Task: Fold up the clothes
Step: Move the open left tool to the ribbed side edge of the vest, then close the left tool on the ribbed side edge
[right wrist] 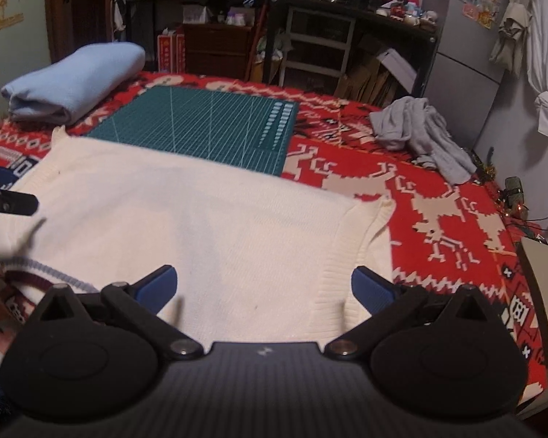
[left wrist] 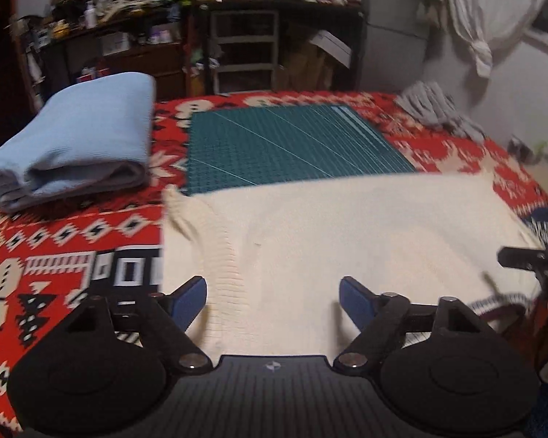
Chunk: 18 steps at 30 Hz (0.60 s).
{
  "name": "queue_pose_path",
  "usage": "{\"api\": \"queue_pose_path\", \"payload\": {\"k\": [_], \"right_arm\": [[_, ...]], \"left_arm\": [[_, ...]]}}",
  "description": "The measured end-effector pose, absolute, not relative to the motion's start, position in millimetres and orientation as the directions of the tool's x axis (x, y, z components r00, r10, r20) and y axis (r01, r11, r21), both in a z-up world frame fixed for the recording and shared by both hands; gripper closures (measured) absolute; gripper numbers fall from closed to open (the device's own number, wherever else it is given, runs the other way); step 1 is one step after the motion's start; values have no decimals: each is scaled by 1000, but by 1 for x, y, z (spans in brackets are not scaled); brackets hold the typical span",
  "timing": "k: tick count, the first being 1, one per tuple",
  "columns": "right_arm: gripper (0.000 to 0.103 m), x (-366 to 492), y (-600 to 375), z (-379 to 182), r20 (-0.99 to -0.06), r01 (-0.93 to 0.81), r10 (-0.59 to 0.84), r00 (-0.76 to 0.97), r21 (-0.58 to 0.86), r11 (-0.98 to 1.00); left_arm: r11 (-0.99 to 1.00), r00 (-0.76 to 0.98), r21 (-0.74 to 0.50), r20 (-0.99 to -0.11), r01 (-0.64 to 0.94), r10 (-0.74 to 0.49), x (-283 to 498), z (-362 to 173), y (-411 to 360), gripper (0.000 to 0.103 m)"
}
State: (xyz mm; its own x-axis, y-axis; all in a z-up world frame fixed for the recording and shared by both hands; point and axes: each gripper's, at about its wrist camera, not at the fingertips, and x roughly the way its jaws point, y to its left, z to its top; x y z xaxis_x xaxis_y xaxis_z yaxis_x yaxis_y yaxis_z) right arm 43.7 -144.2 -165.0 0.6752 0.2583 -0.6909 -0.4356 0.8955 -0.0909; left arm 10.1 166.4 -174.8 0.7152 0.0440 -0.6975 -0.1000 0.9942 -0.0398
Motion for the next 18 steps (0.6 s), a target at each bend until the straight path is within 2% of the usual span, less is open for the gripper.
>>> {"api": "queue_pose_path", "payload": {"k": [3, 5, 9, 13, 18], "right_arm": [[0, 42, -149, -159, -683, -415, 263, 682, -65, 907], [0, 41, -151, -158, -682, -398, 261, 683, -47, 916], [0, 40, -151, -162, -694, -381, 252, 675, -35, 924], [0, 39, -150, -165, -702, -369, 238, 671, -38, 929], [0, 40, -152, -165, -707, -361, 231, 668, -36, 932]], "left_arm": [[983, 699, -51, -709, -179, 90, 7, -174, 192, 54], [971, 673, -49, -729, -232, 124, 9, -179, 207, 73], [950, 652, -73, -743, -305, 152, 12, -190, 228, 90], [939, 652, -128, -749, -320, 120, 19, -195, 235, 93], [951, 633, -119, -768, -286, 95, 33, -202, 230, 91]]}}
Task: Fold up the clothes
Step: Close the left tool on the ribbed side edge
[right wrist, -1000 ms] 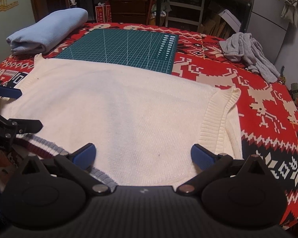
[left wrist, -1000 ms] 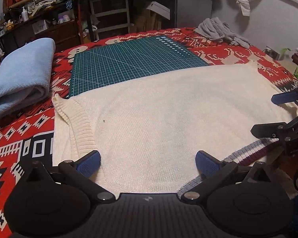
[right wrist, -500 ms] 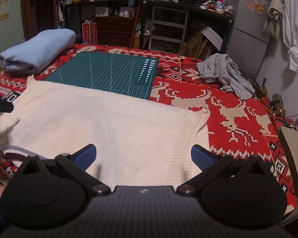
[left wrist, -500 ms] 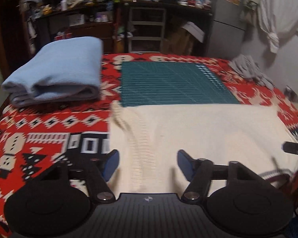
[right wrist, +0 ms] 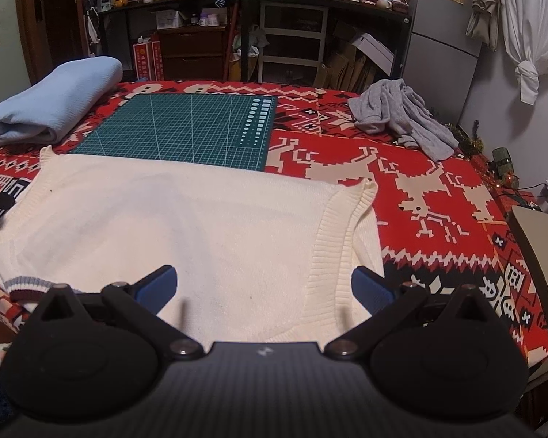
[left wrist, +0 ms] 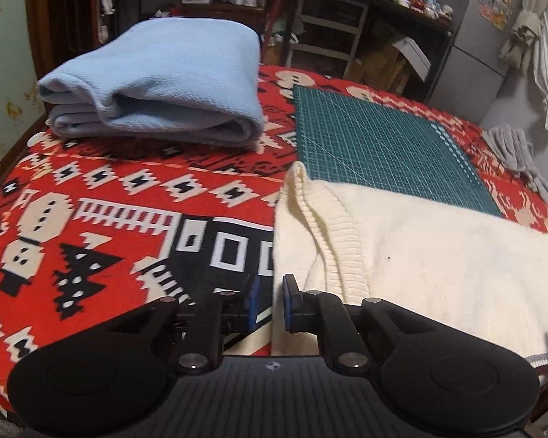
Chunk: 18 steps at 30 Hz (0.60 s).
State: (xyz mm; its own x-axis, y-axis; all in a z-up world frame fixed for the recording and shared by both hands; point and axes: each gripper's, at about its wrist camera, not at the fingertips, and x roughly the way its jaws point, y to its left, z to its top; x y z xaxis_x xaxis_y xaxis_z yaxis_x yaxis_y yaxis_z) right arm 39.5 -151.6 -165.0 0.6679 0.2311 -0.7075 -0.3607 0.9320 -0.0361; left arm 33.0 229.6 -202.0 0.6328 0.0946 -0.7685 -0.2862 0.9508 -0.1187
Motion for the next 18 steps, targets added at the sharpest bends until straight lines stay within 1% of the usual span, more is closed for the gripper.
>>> {"api": "queue_pose_path", "payload": {"k": [2, 4, 5, 9, 14, 18], "right_arm": [[0, 40, -151, -165, -709, -360, 229, 667, -37, 932], [0, 40, -151, -165, -711, -360, 227, 665, -39, 932], [0, 40, -151, -166, -713, -360, 228, 663, -38, 932], [0, 40, -149, -169, -723, -362, 227, 652, -34, 931], [0, 39, -148, -165, -716, -363, 227, 660, -40, 931], [0, 41, -148, -162, -717, -364, 227, 660, -40, 931]], "left_arm": [[960, 638, -85, -762, -268, 111, 35, -204, 224, 92], [970, 644, -21, -752, -242, 144, 35, -205, 214, 93], [974, 647, 11, -746, -225, 158, 35, -205, 209, 97], [970, 663, 135, -710, -203, 237, 33, -208, 191, 99], [947, 690, 149, -654, -286, 311, 23, -202, 200, 100], [931, 692, 185, -627, -313, 358, 19, -195, 206, 100]]}}
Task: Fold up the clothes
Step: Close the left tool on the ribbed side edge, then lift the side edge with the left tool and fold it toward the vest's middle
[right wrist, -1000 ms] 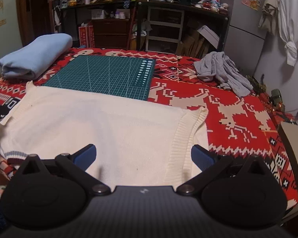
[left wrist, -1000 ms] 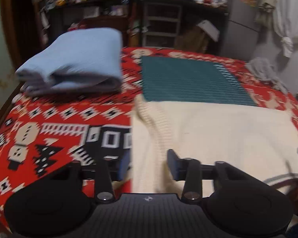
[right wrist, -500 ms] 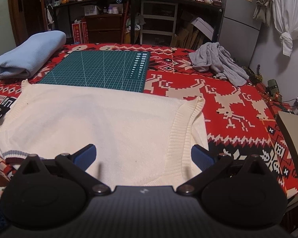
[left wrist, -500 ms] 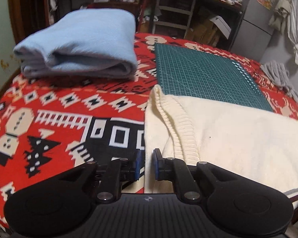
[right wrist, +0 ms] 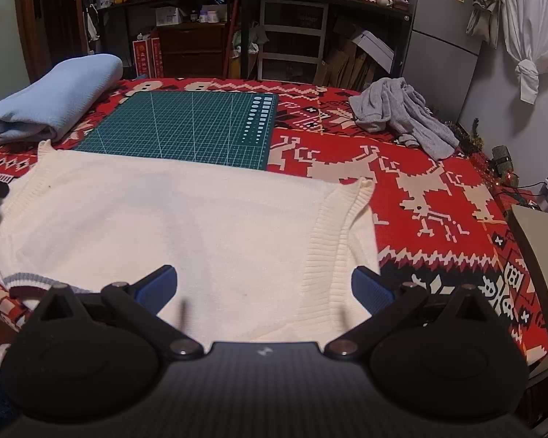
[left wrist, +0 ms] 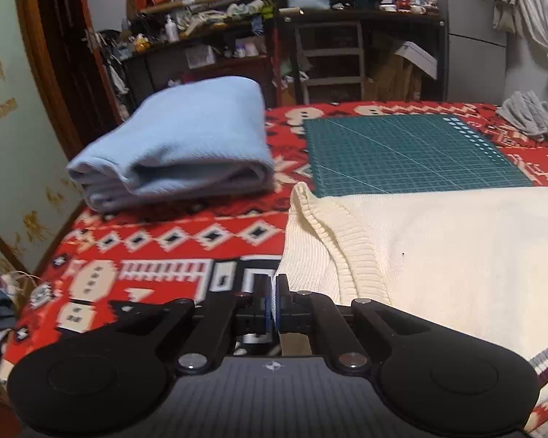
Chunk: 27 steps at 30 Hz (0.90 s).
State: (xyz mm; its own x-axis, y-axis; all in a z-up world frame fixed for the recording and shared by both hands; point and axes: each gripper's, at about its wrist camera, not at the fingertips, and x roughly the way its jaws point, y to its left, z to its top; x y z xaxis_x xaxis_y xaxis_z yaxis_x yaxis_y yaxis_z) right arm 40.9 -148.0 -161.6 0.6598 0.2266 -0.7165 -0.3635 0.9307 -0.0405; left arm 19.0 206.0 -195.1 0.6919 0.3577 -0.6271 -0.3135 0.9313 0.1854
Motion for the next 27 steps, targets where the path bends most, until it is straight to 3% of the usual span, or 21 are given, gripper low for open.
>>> {"api": "queue_pose_path", "payload": {"k": [5, 8, 17, 27], "right_arm": [[0, 40, -145, -158, -709, -370, 243, 662, -27, 929], [0, 41, -144, -158, -710, -368, 244, 661, -22, 930], [0, 39, -153, -153, -694, -357, 251, 674, -9, 934], [1, 33, -173, -149, -685, -315, 240, 688, 16, 949]], "left_arm": [[924, 669, 142, -651, -355, 358, 18, -189, 225, 100], [936, 711, 124, -619, -330, 333, 13, -171, 217, 100], [990, 840, 72, -524, -120, 140, 13, -109, 145, 100], [996, 773, -14, -630, 84, -74, 58, -150, 53, 100]]}}
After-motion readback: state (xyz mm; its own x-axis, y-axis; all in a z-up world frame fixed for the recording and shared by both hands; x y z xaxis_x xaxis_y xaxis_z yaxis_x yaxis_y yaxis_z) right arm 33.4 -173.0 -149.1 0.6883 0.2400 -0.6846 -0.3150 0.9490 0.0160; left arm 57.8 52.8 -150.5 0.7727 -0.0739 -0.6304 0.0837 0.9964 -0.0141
